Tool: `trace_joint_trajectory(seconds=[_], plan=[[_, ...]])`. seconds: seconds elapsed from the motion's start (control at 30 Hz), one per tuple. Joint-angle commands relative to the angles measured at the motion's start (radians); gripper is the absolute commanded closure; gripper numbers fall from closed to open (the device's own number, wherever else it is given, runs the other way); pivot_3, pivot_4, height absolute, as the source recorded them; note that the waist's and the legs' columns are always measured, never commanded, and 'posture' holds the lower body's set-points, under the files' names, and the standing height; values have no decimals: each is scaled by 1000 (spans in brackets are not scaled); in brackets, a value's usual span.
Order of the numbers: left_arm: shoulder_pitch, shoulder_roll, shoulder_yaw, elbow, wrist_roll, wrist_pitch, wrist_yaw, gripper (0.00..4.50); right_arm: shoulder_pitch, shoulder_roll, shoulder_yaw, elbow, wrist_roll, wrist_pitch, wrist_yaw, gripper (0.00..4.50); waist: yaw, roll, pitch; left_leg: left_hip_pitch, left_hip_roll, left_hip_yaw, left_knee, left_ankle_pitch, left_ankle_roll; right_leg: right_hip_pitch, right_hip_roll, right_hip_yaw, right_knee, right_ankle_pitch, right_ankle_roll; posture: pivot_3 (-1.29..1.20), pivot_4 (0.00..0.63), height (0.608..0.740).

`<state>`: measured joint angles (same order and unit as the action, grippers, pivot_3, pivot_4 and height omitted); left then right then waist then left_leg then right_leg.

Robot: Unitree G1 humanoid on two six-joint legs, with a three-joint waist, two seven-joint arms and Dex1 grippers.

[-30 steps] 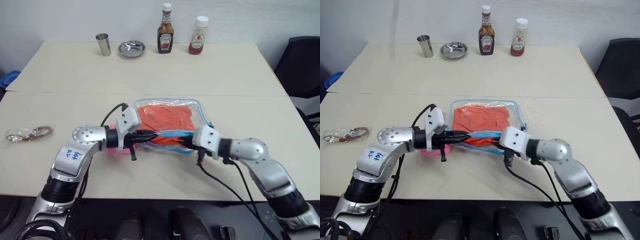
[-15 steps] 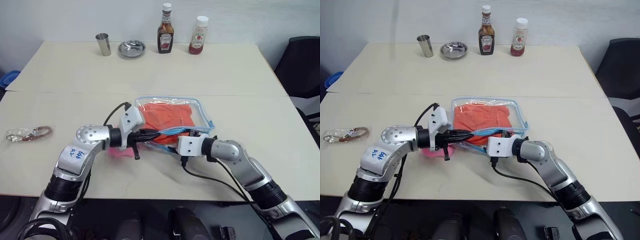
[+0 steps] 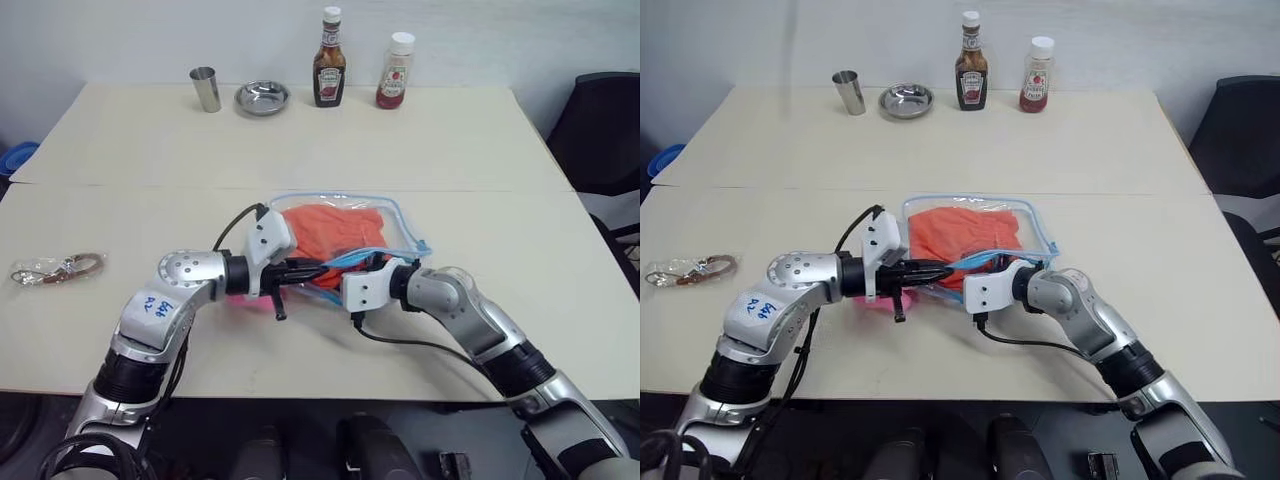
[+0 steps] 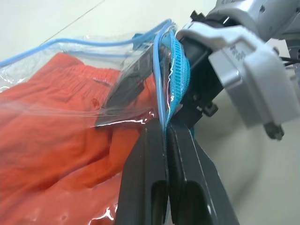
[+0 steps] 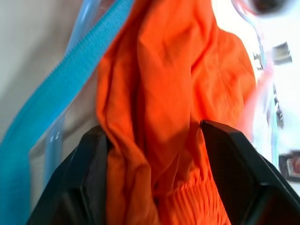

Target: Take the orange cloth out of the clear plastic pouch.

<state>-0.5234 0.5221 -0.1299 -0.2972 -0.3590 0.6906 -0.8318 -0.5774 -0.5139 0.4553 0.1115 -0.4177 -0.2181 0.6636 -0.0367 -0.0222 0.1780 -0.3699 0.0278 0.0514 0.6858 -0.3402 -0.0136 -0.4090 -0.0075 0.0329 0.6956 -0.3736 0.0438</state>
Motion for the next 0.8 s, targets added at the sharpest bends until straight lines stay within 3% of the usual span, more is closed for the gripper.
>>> trace_joint_trajectory(seconds=[0.03,0.17,0.23,0.37,0.57,0.7,0.8], plan=[[-26,-10,31,-17,-33,7,13,4500,12,7,35,53,-28,-23,18,2707,-2,0,0,0,0,0,0,0,0,0,0,0,0,0,0,0,150,740],[-36,-31,43,-2,-36,24,47,4500,13,-16,53,61,-55,-69,34,4045,-6,0,0,0,0,0,0,0,0,0,0,0,0,0,0,0,150,740],[-42,-45,47,3,-35,34,64,4500,15,-29,60,58,-73,-94,41,4453,-5,0,0,0,0,0,0,0,0,0,0,0,0,0,0,0,150,740],[-67,-70,14,55,23,20,121,4500,20,-106,97,42,-179,-227,17,4453,4,0,0,0,0,0,0,0,0,0,0,0,0,0,0,0,150,740],[-83,-72,-35,114,90,-34,141,4500,34,-210,69,-8,-209,-410,-17,4453,8,-2,-2,0,-1,0,1,0,0,1,-1,0,-1,0,0,0,150,740],[-61,4,-144,183,267,-219,142,4500,75,-307,11,-95,-98,-558,-18,4453,9,-2,-1,0,-1,0,1,0,0,1,0,0,-1,0,0,0,150,740],[-60,14,-159,246,328,-287,171,4500,127,-419,-28,-145,-33,-674,-7,4453,8,-2,-1,0,-1,0,1,0,0,1,-1,0,-1,0,0,0,150,740]])
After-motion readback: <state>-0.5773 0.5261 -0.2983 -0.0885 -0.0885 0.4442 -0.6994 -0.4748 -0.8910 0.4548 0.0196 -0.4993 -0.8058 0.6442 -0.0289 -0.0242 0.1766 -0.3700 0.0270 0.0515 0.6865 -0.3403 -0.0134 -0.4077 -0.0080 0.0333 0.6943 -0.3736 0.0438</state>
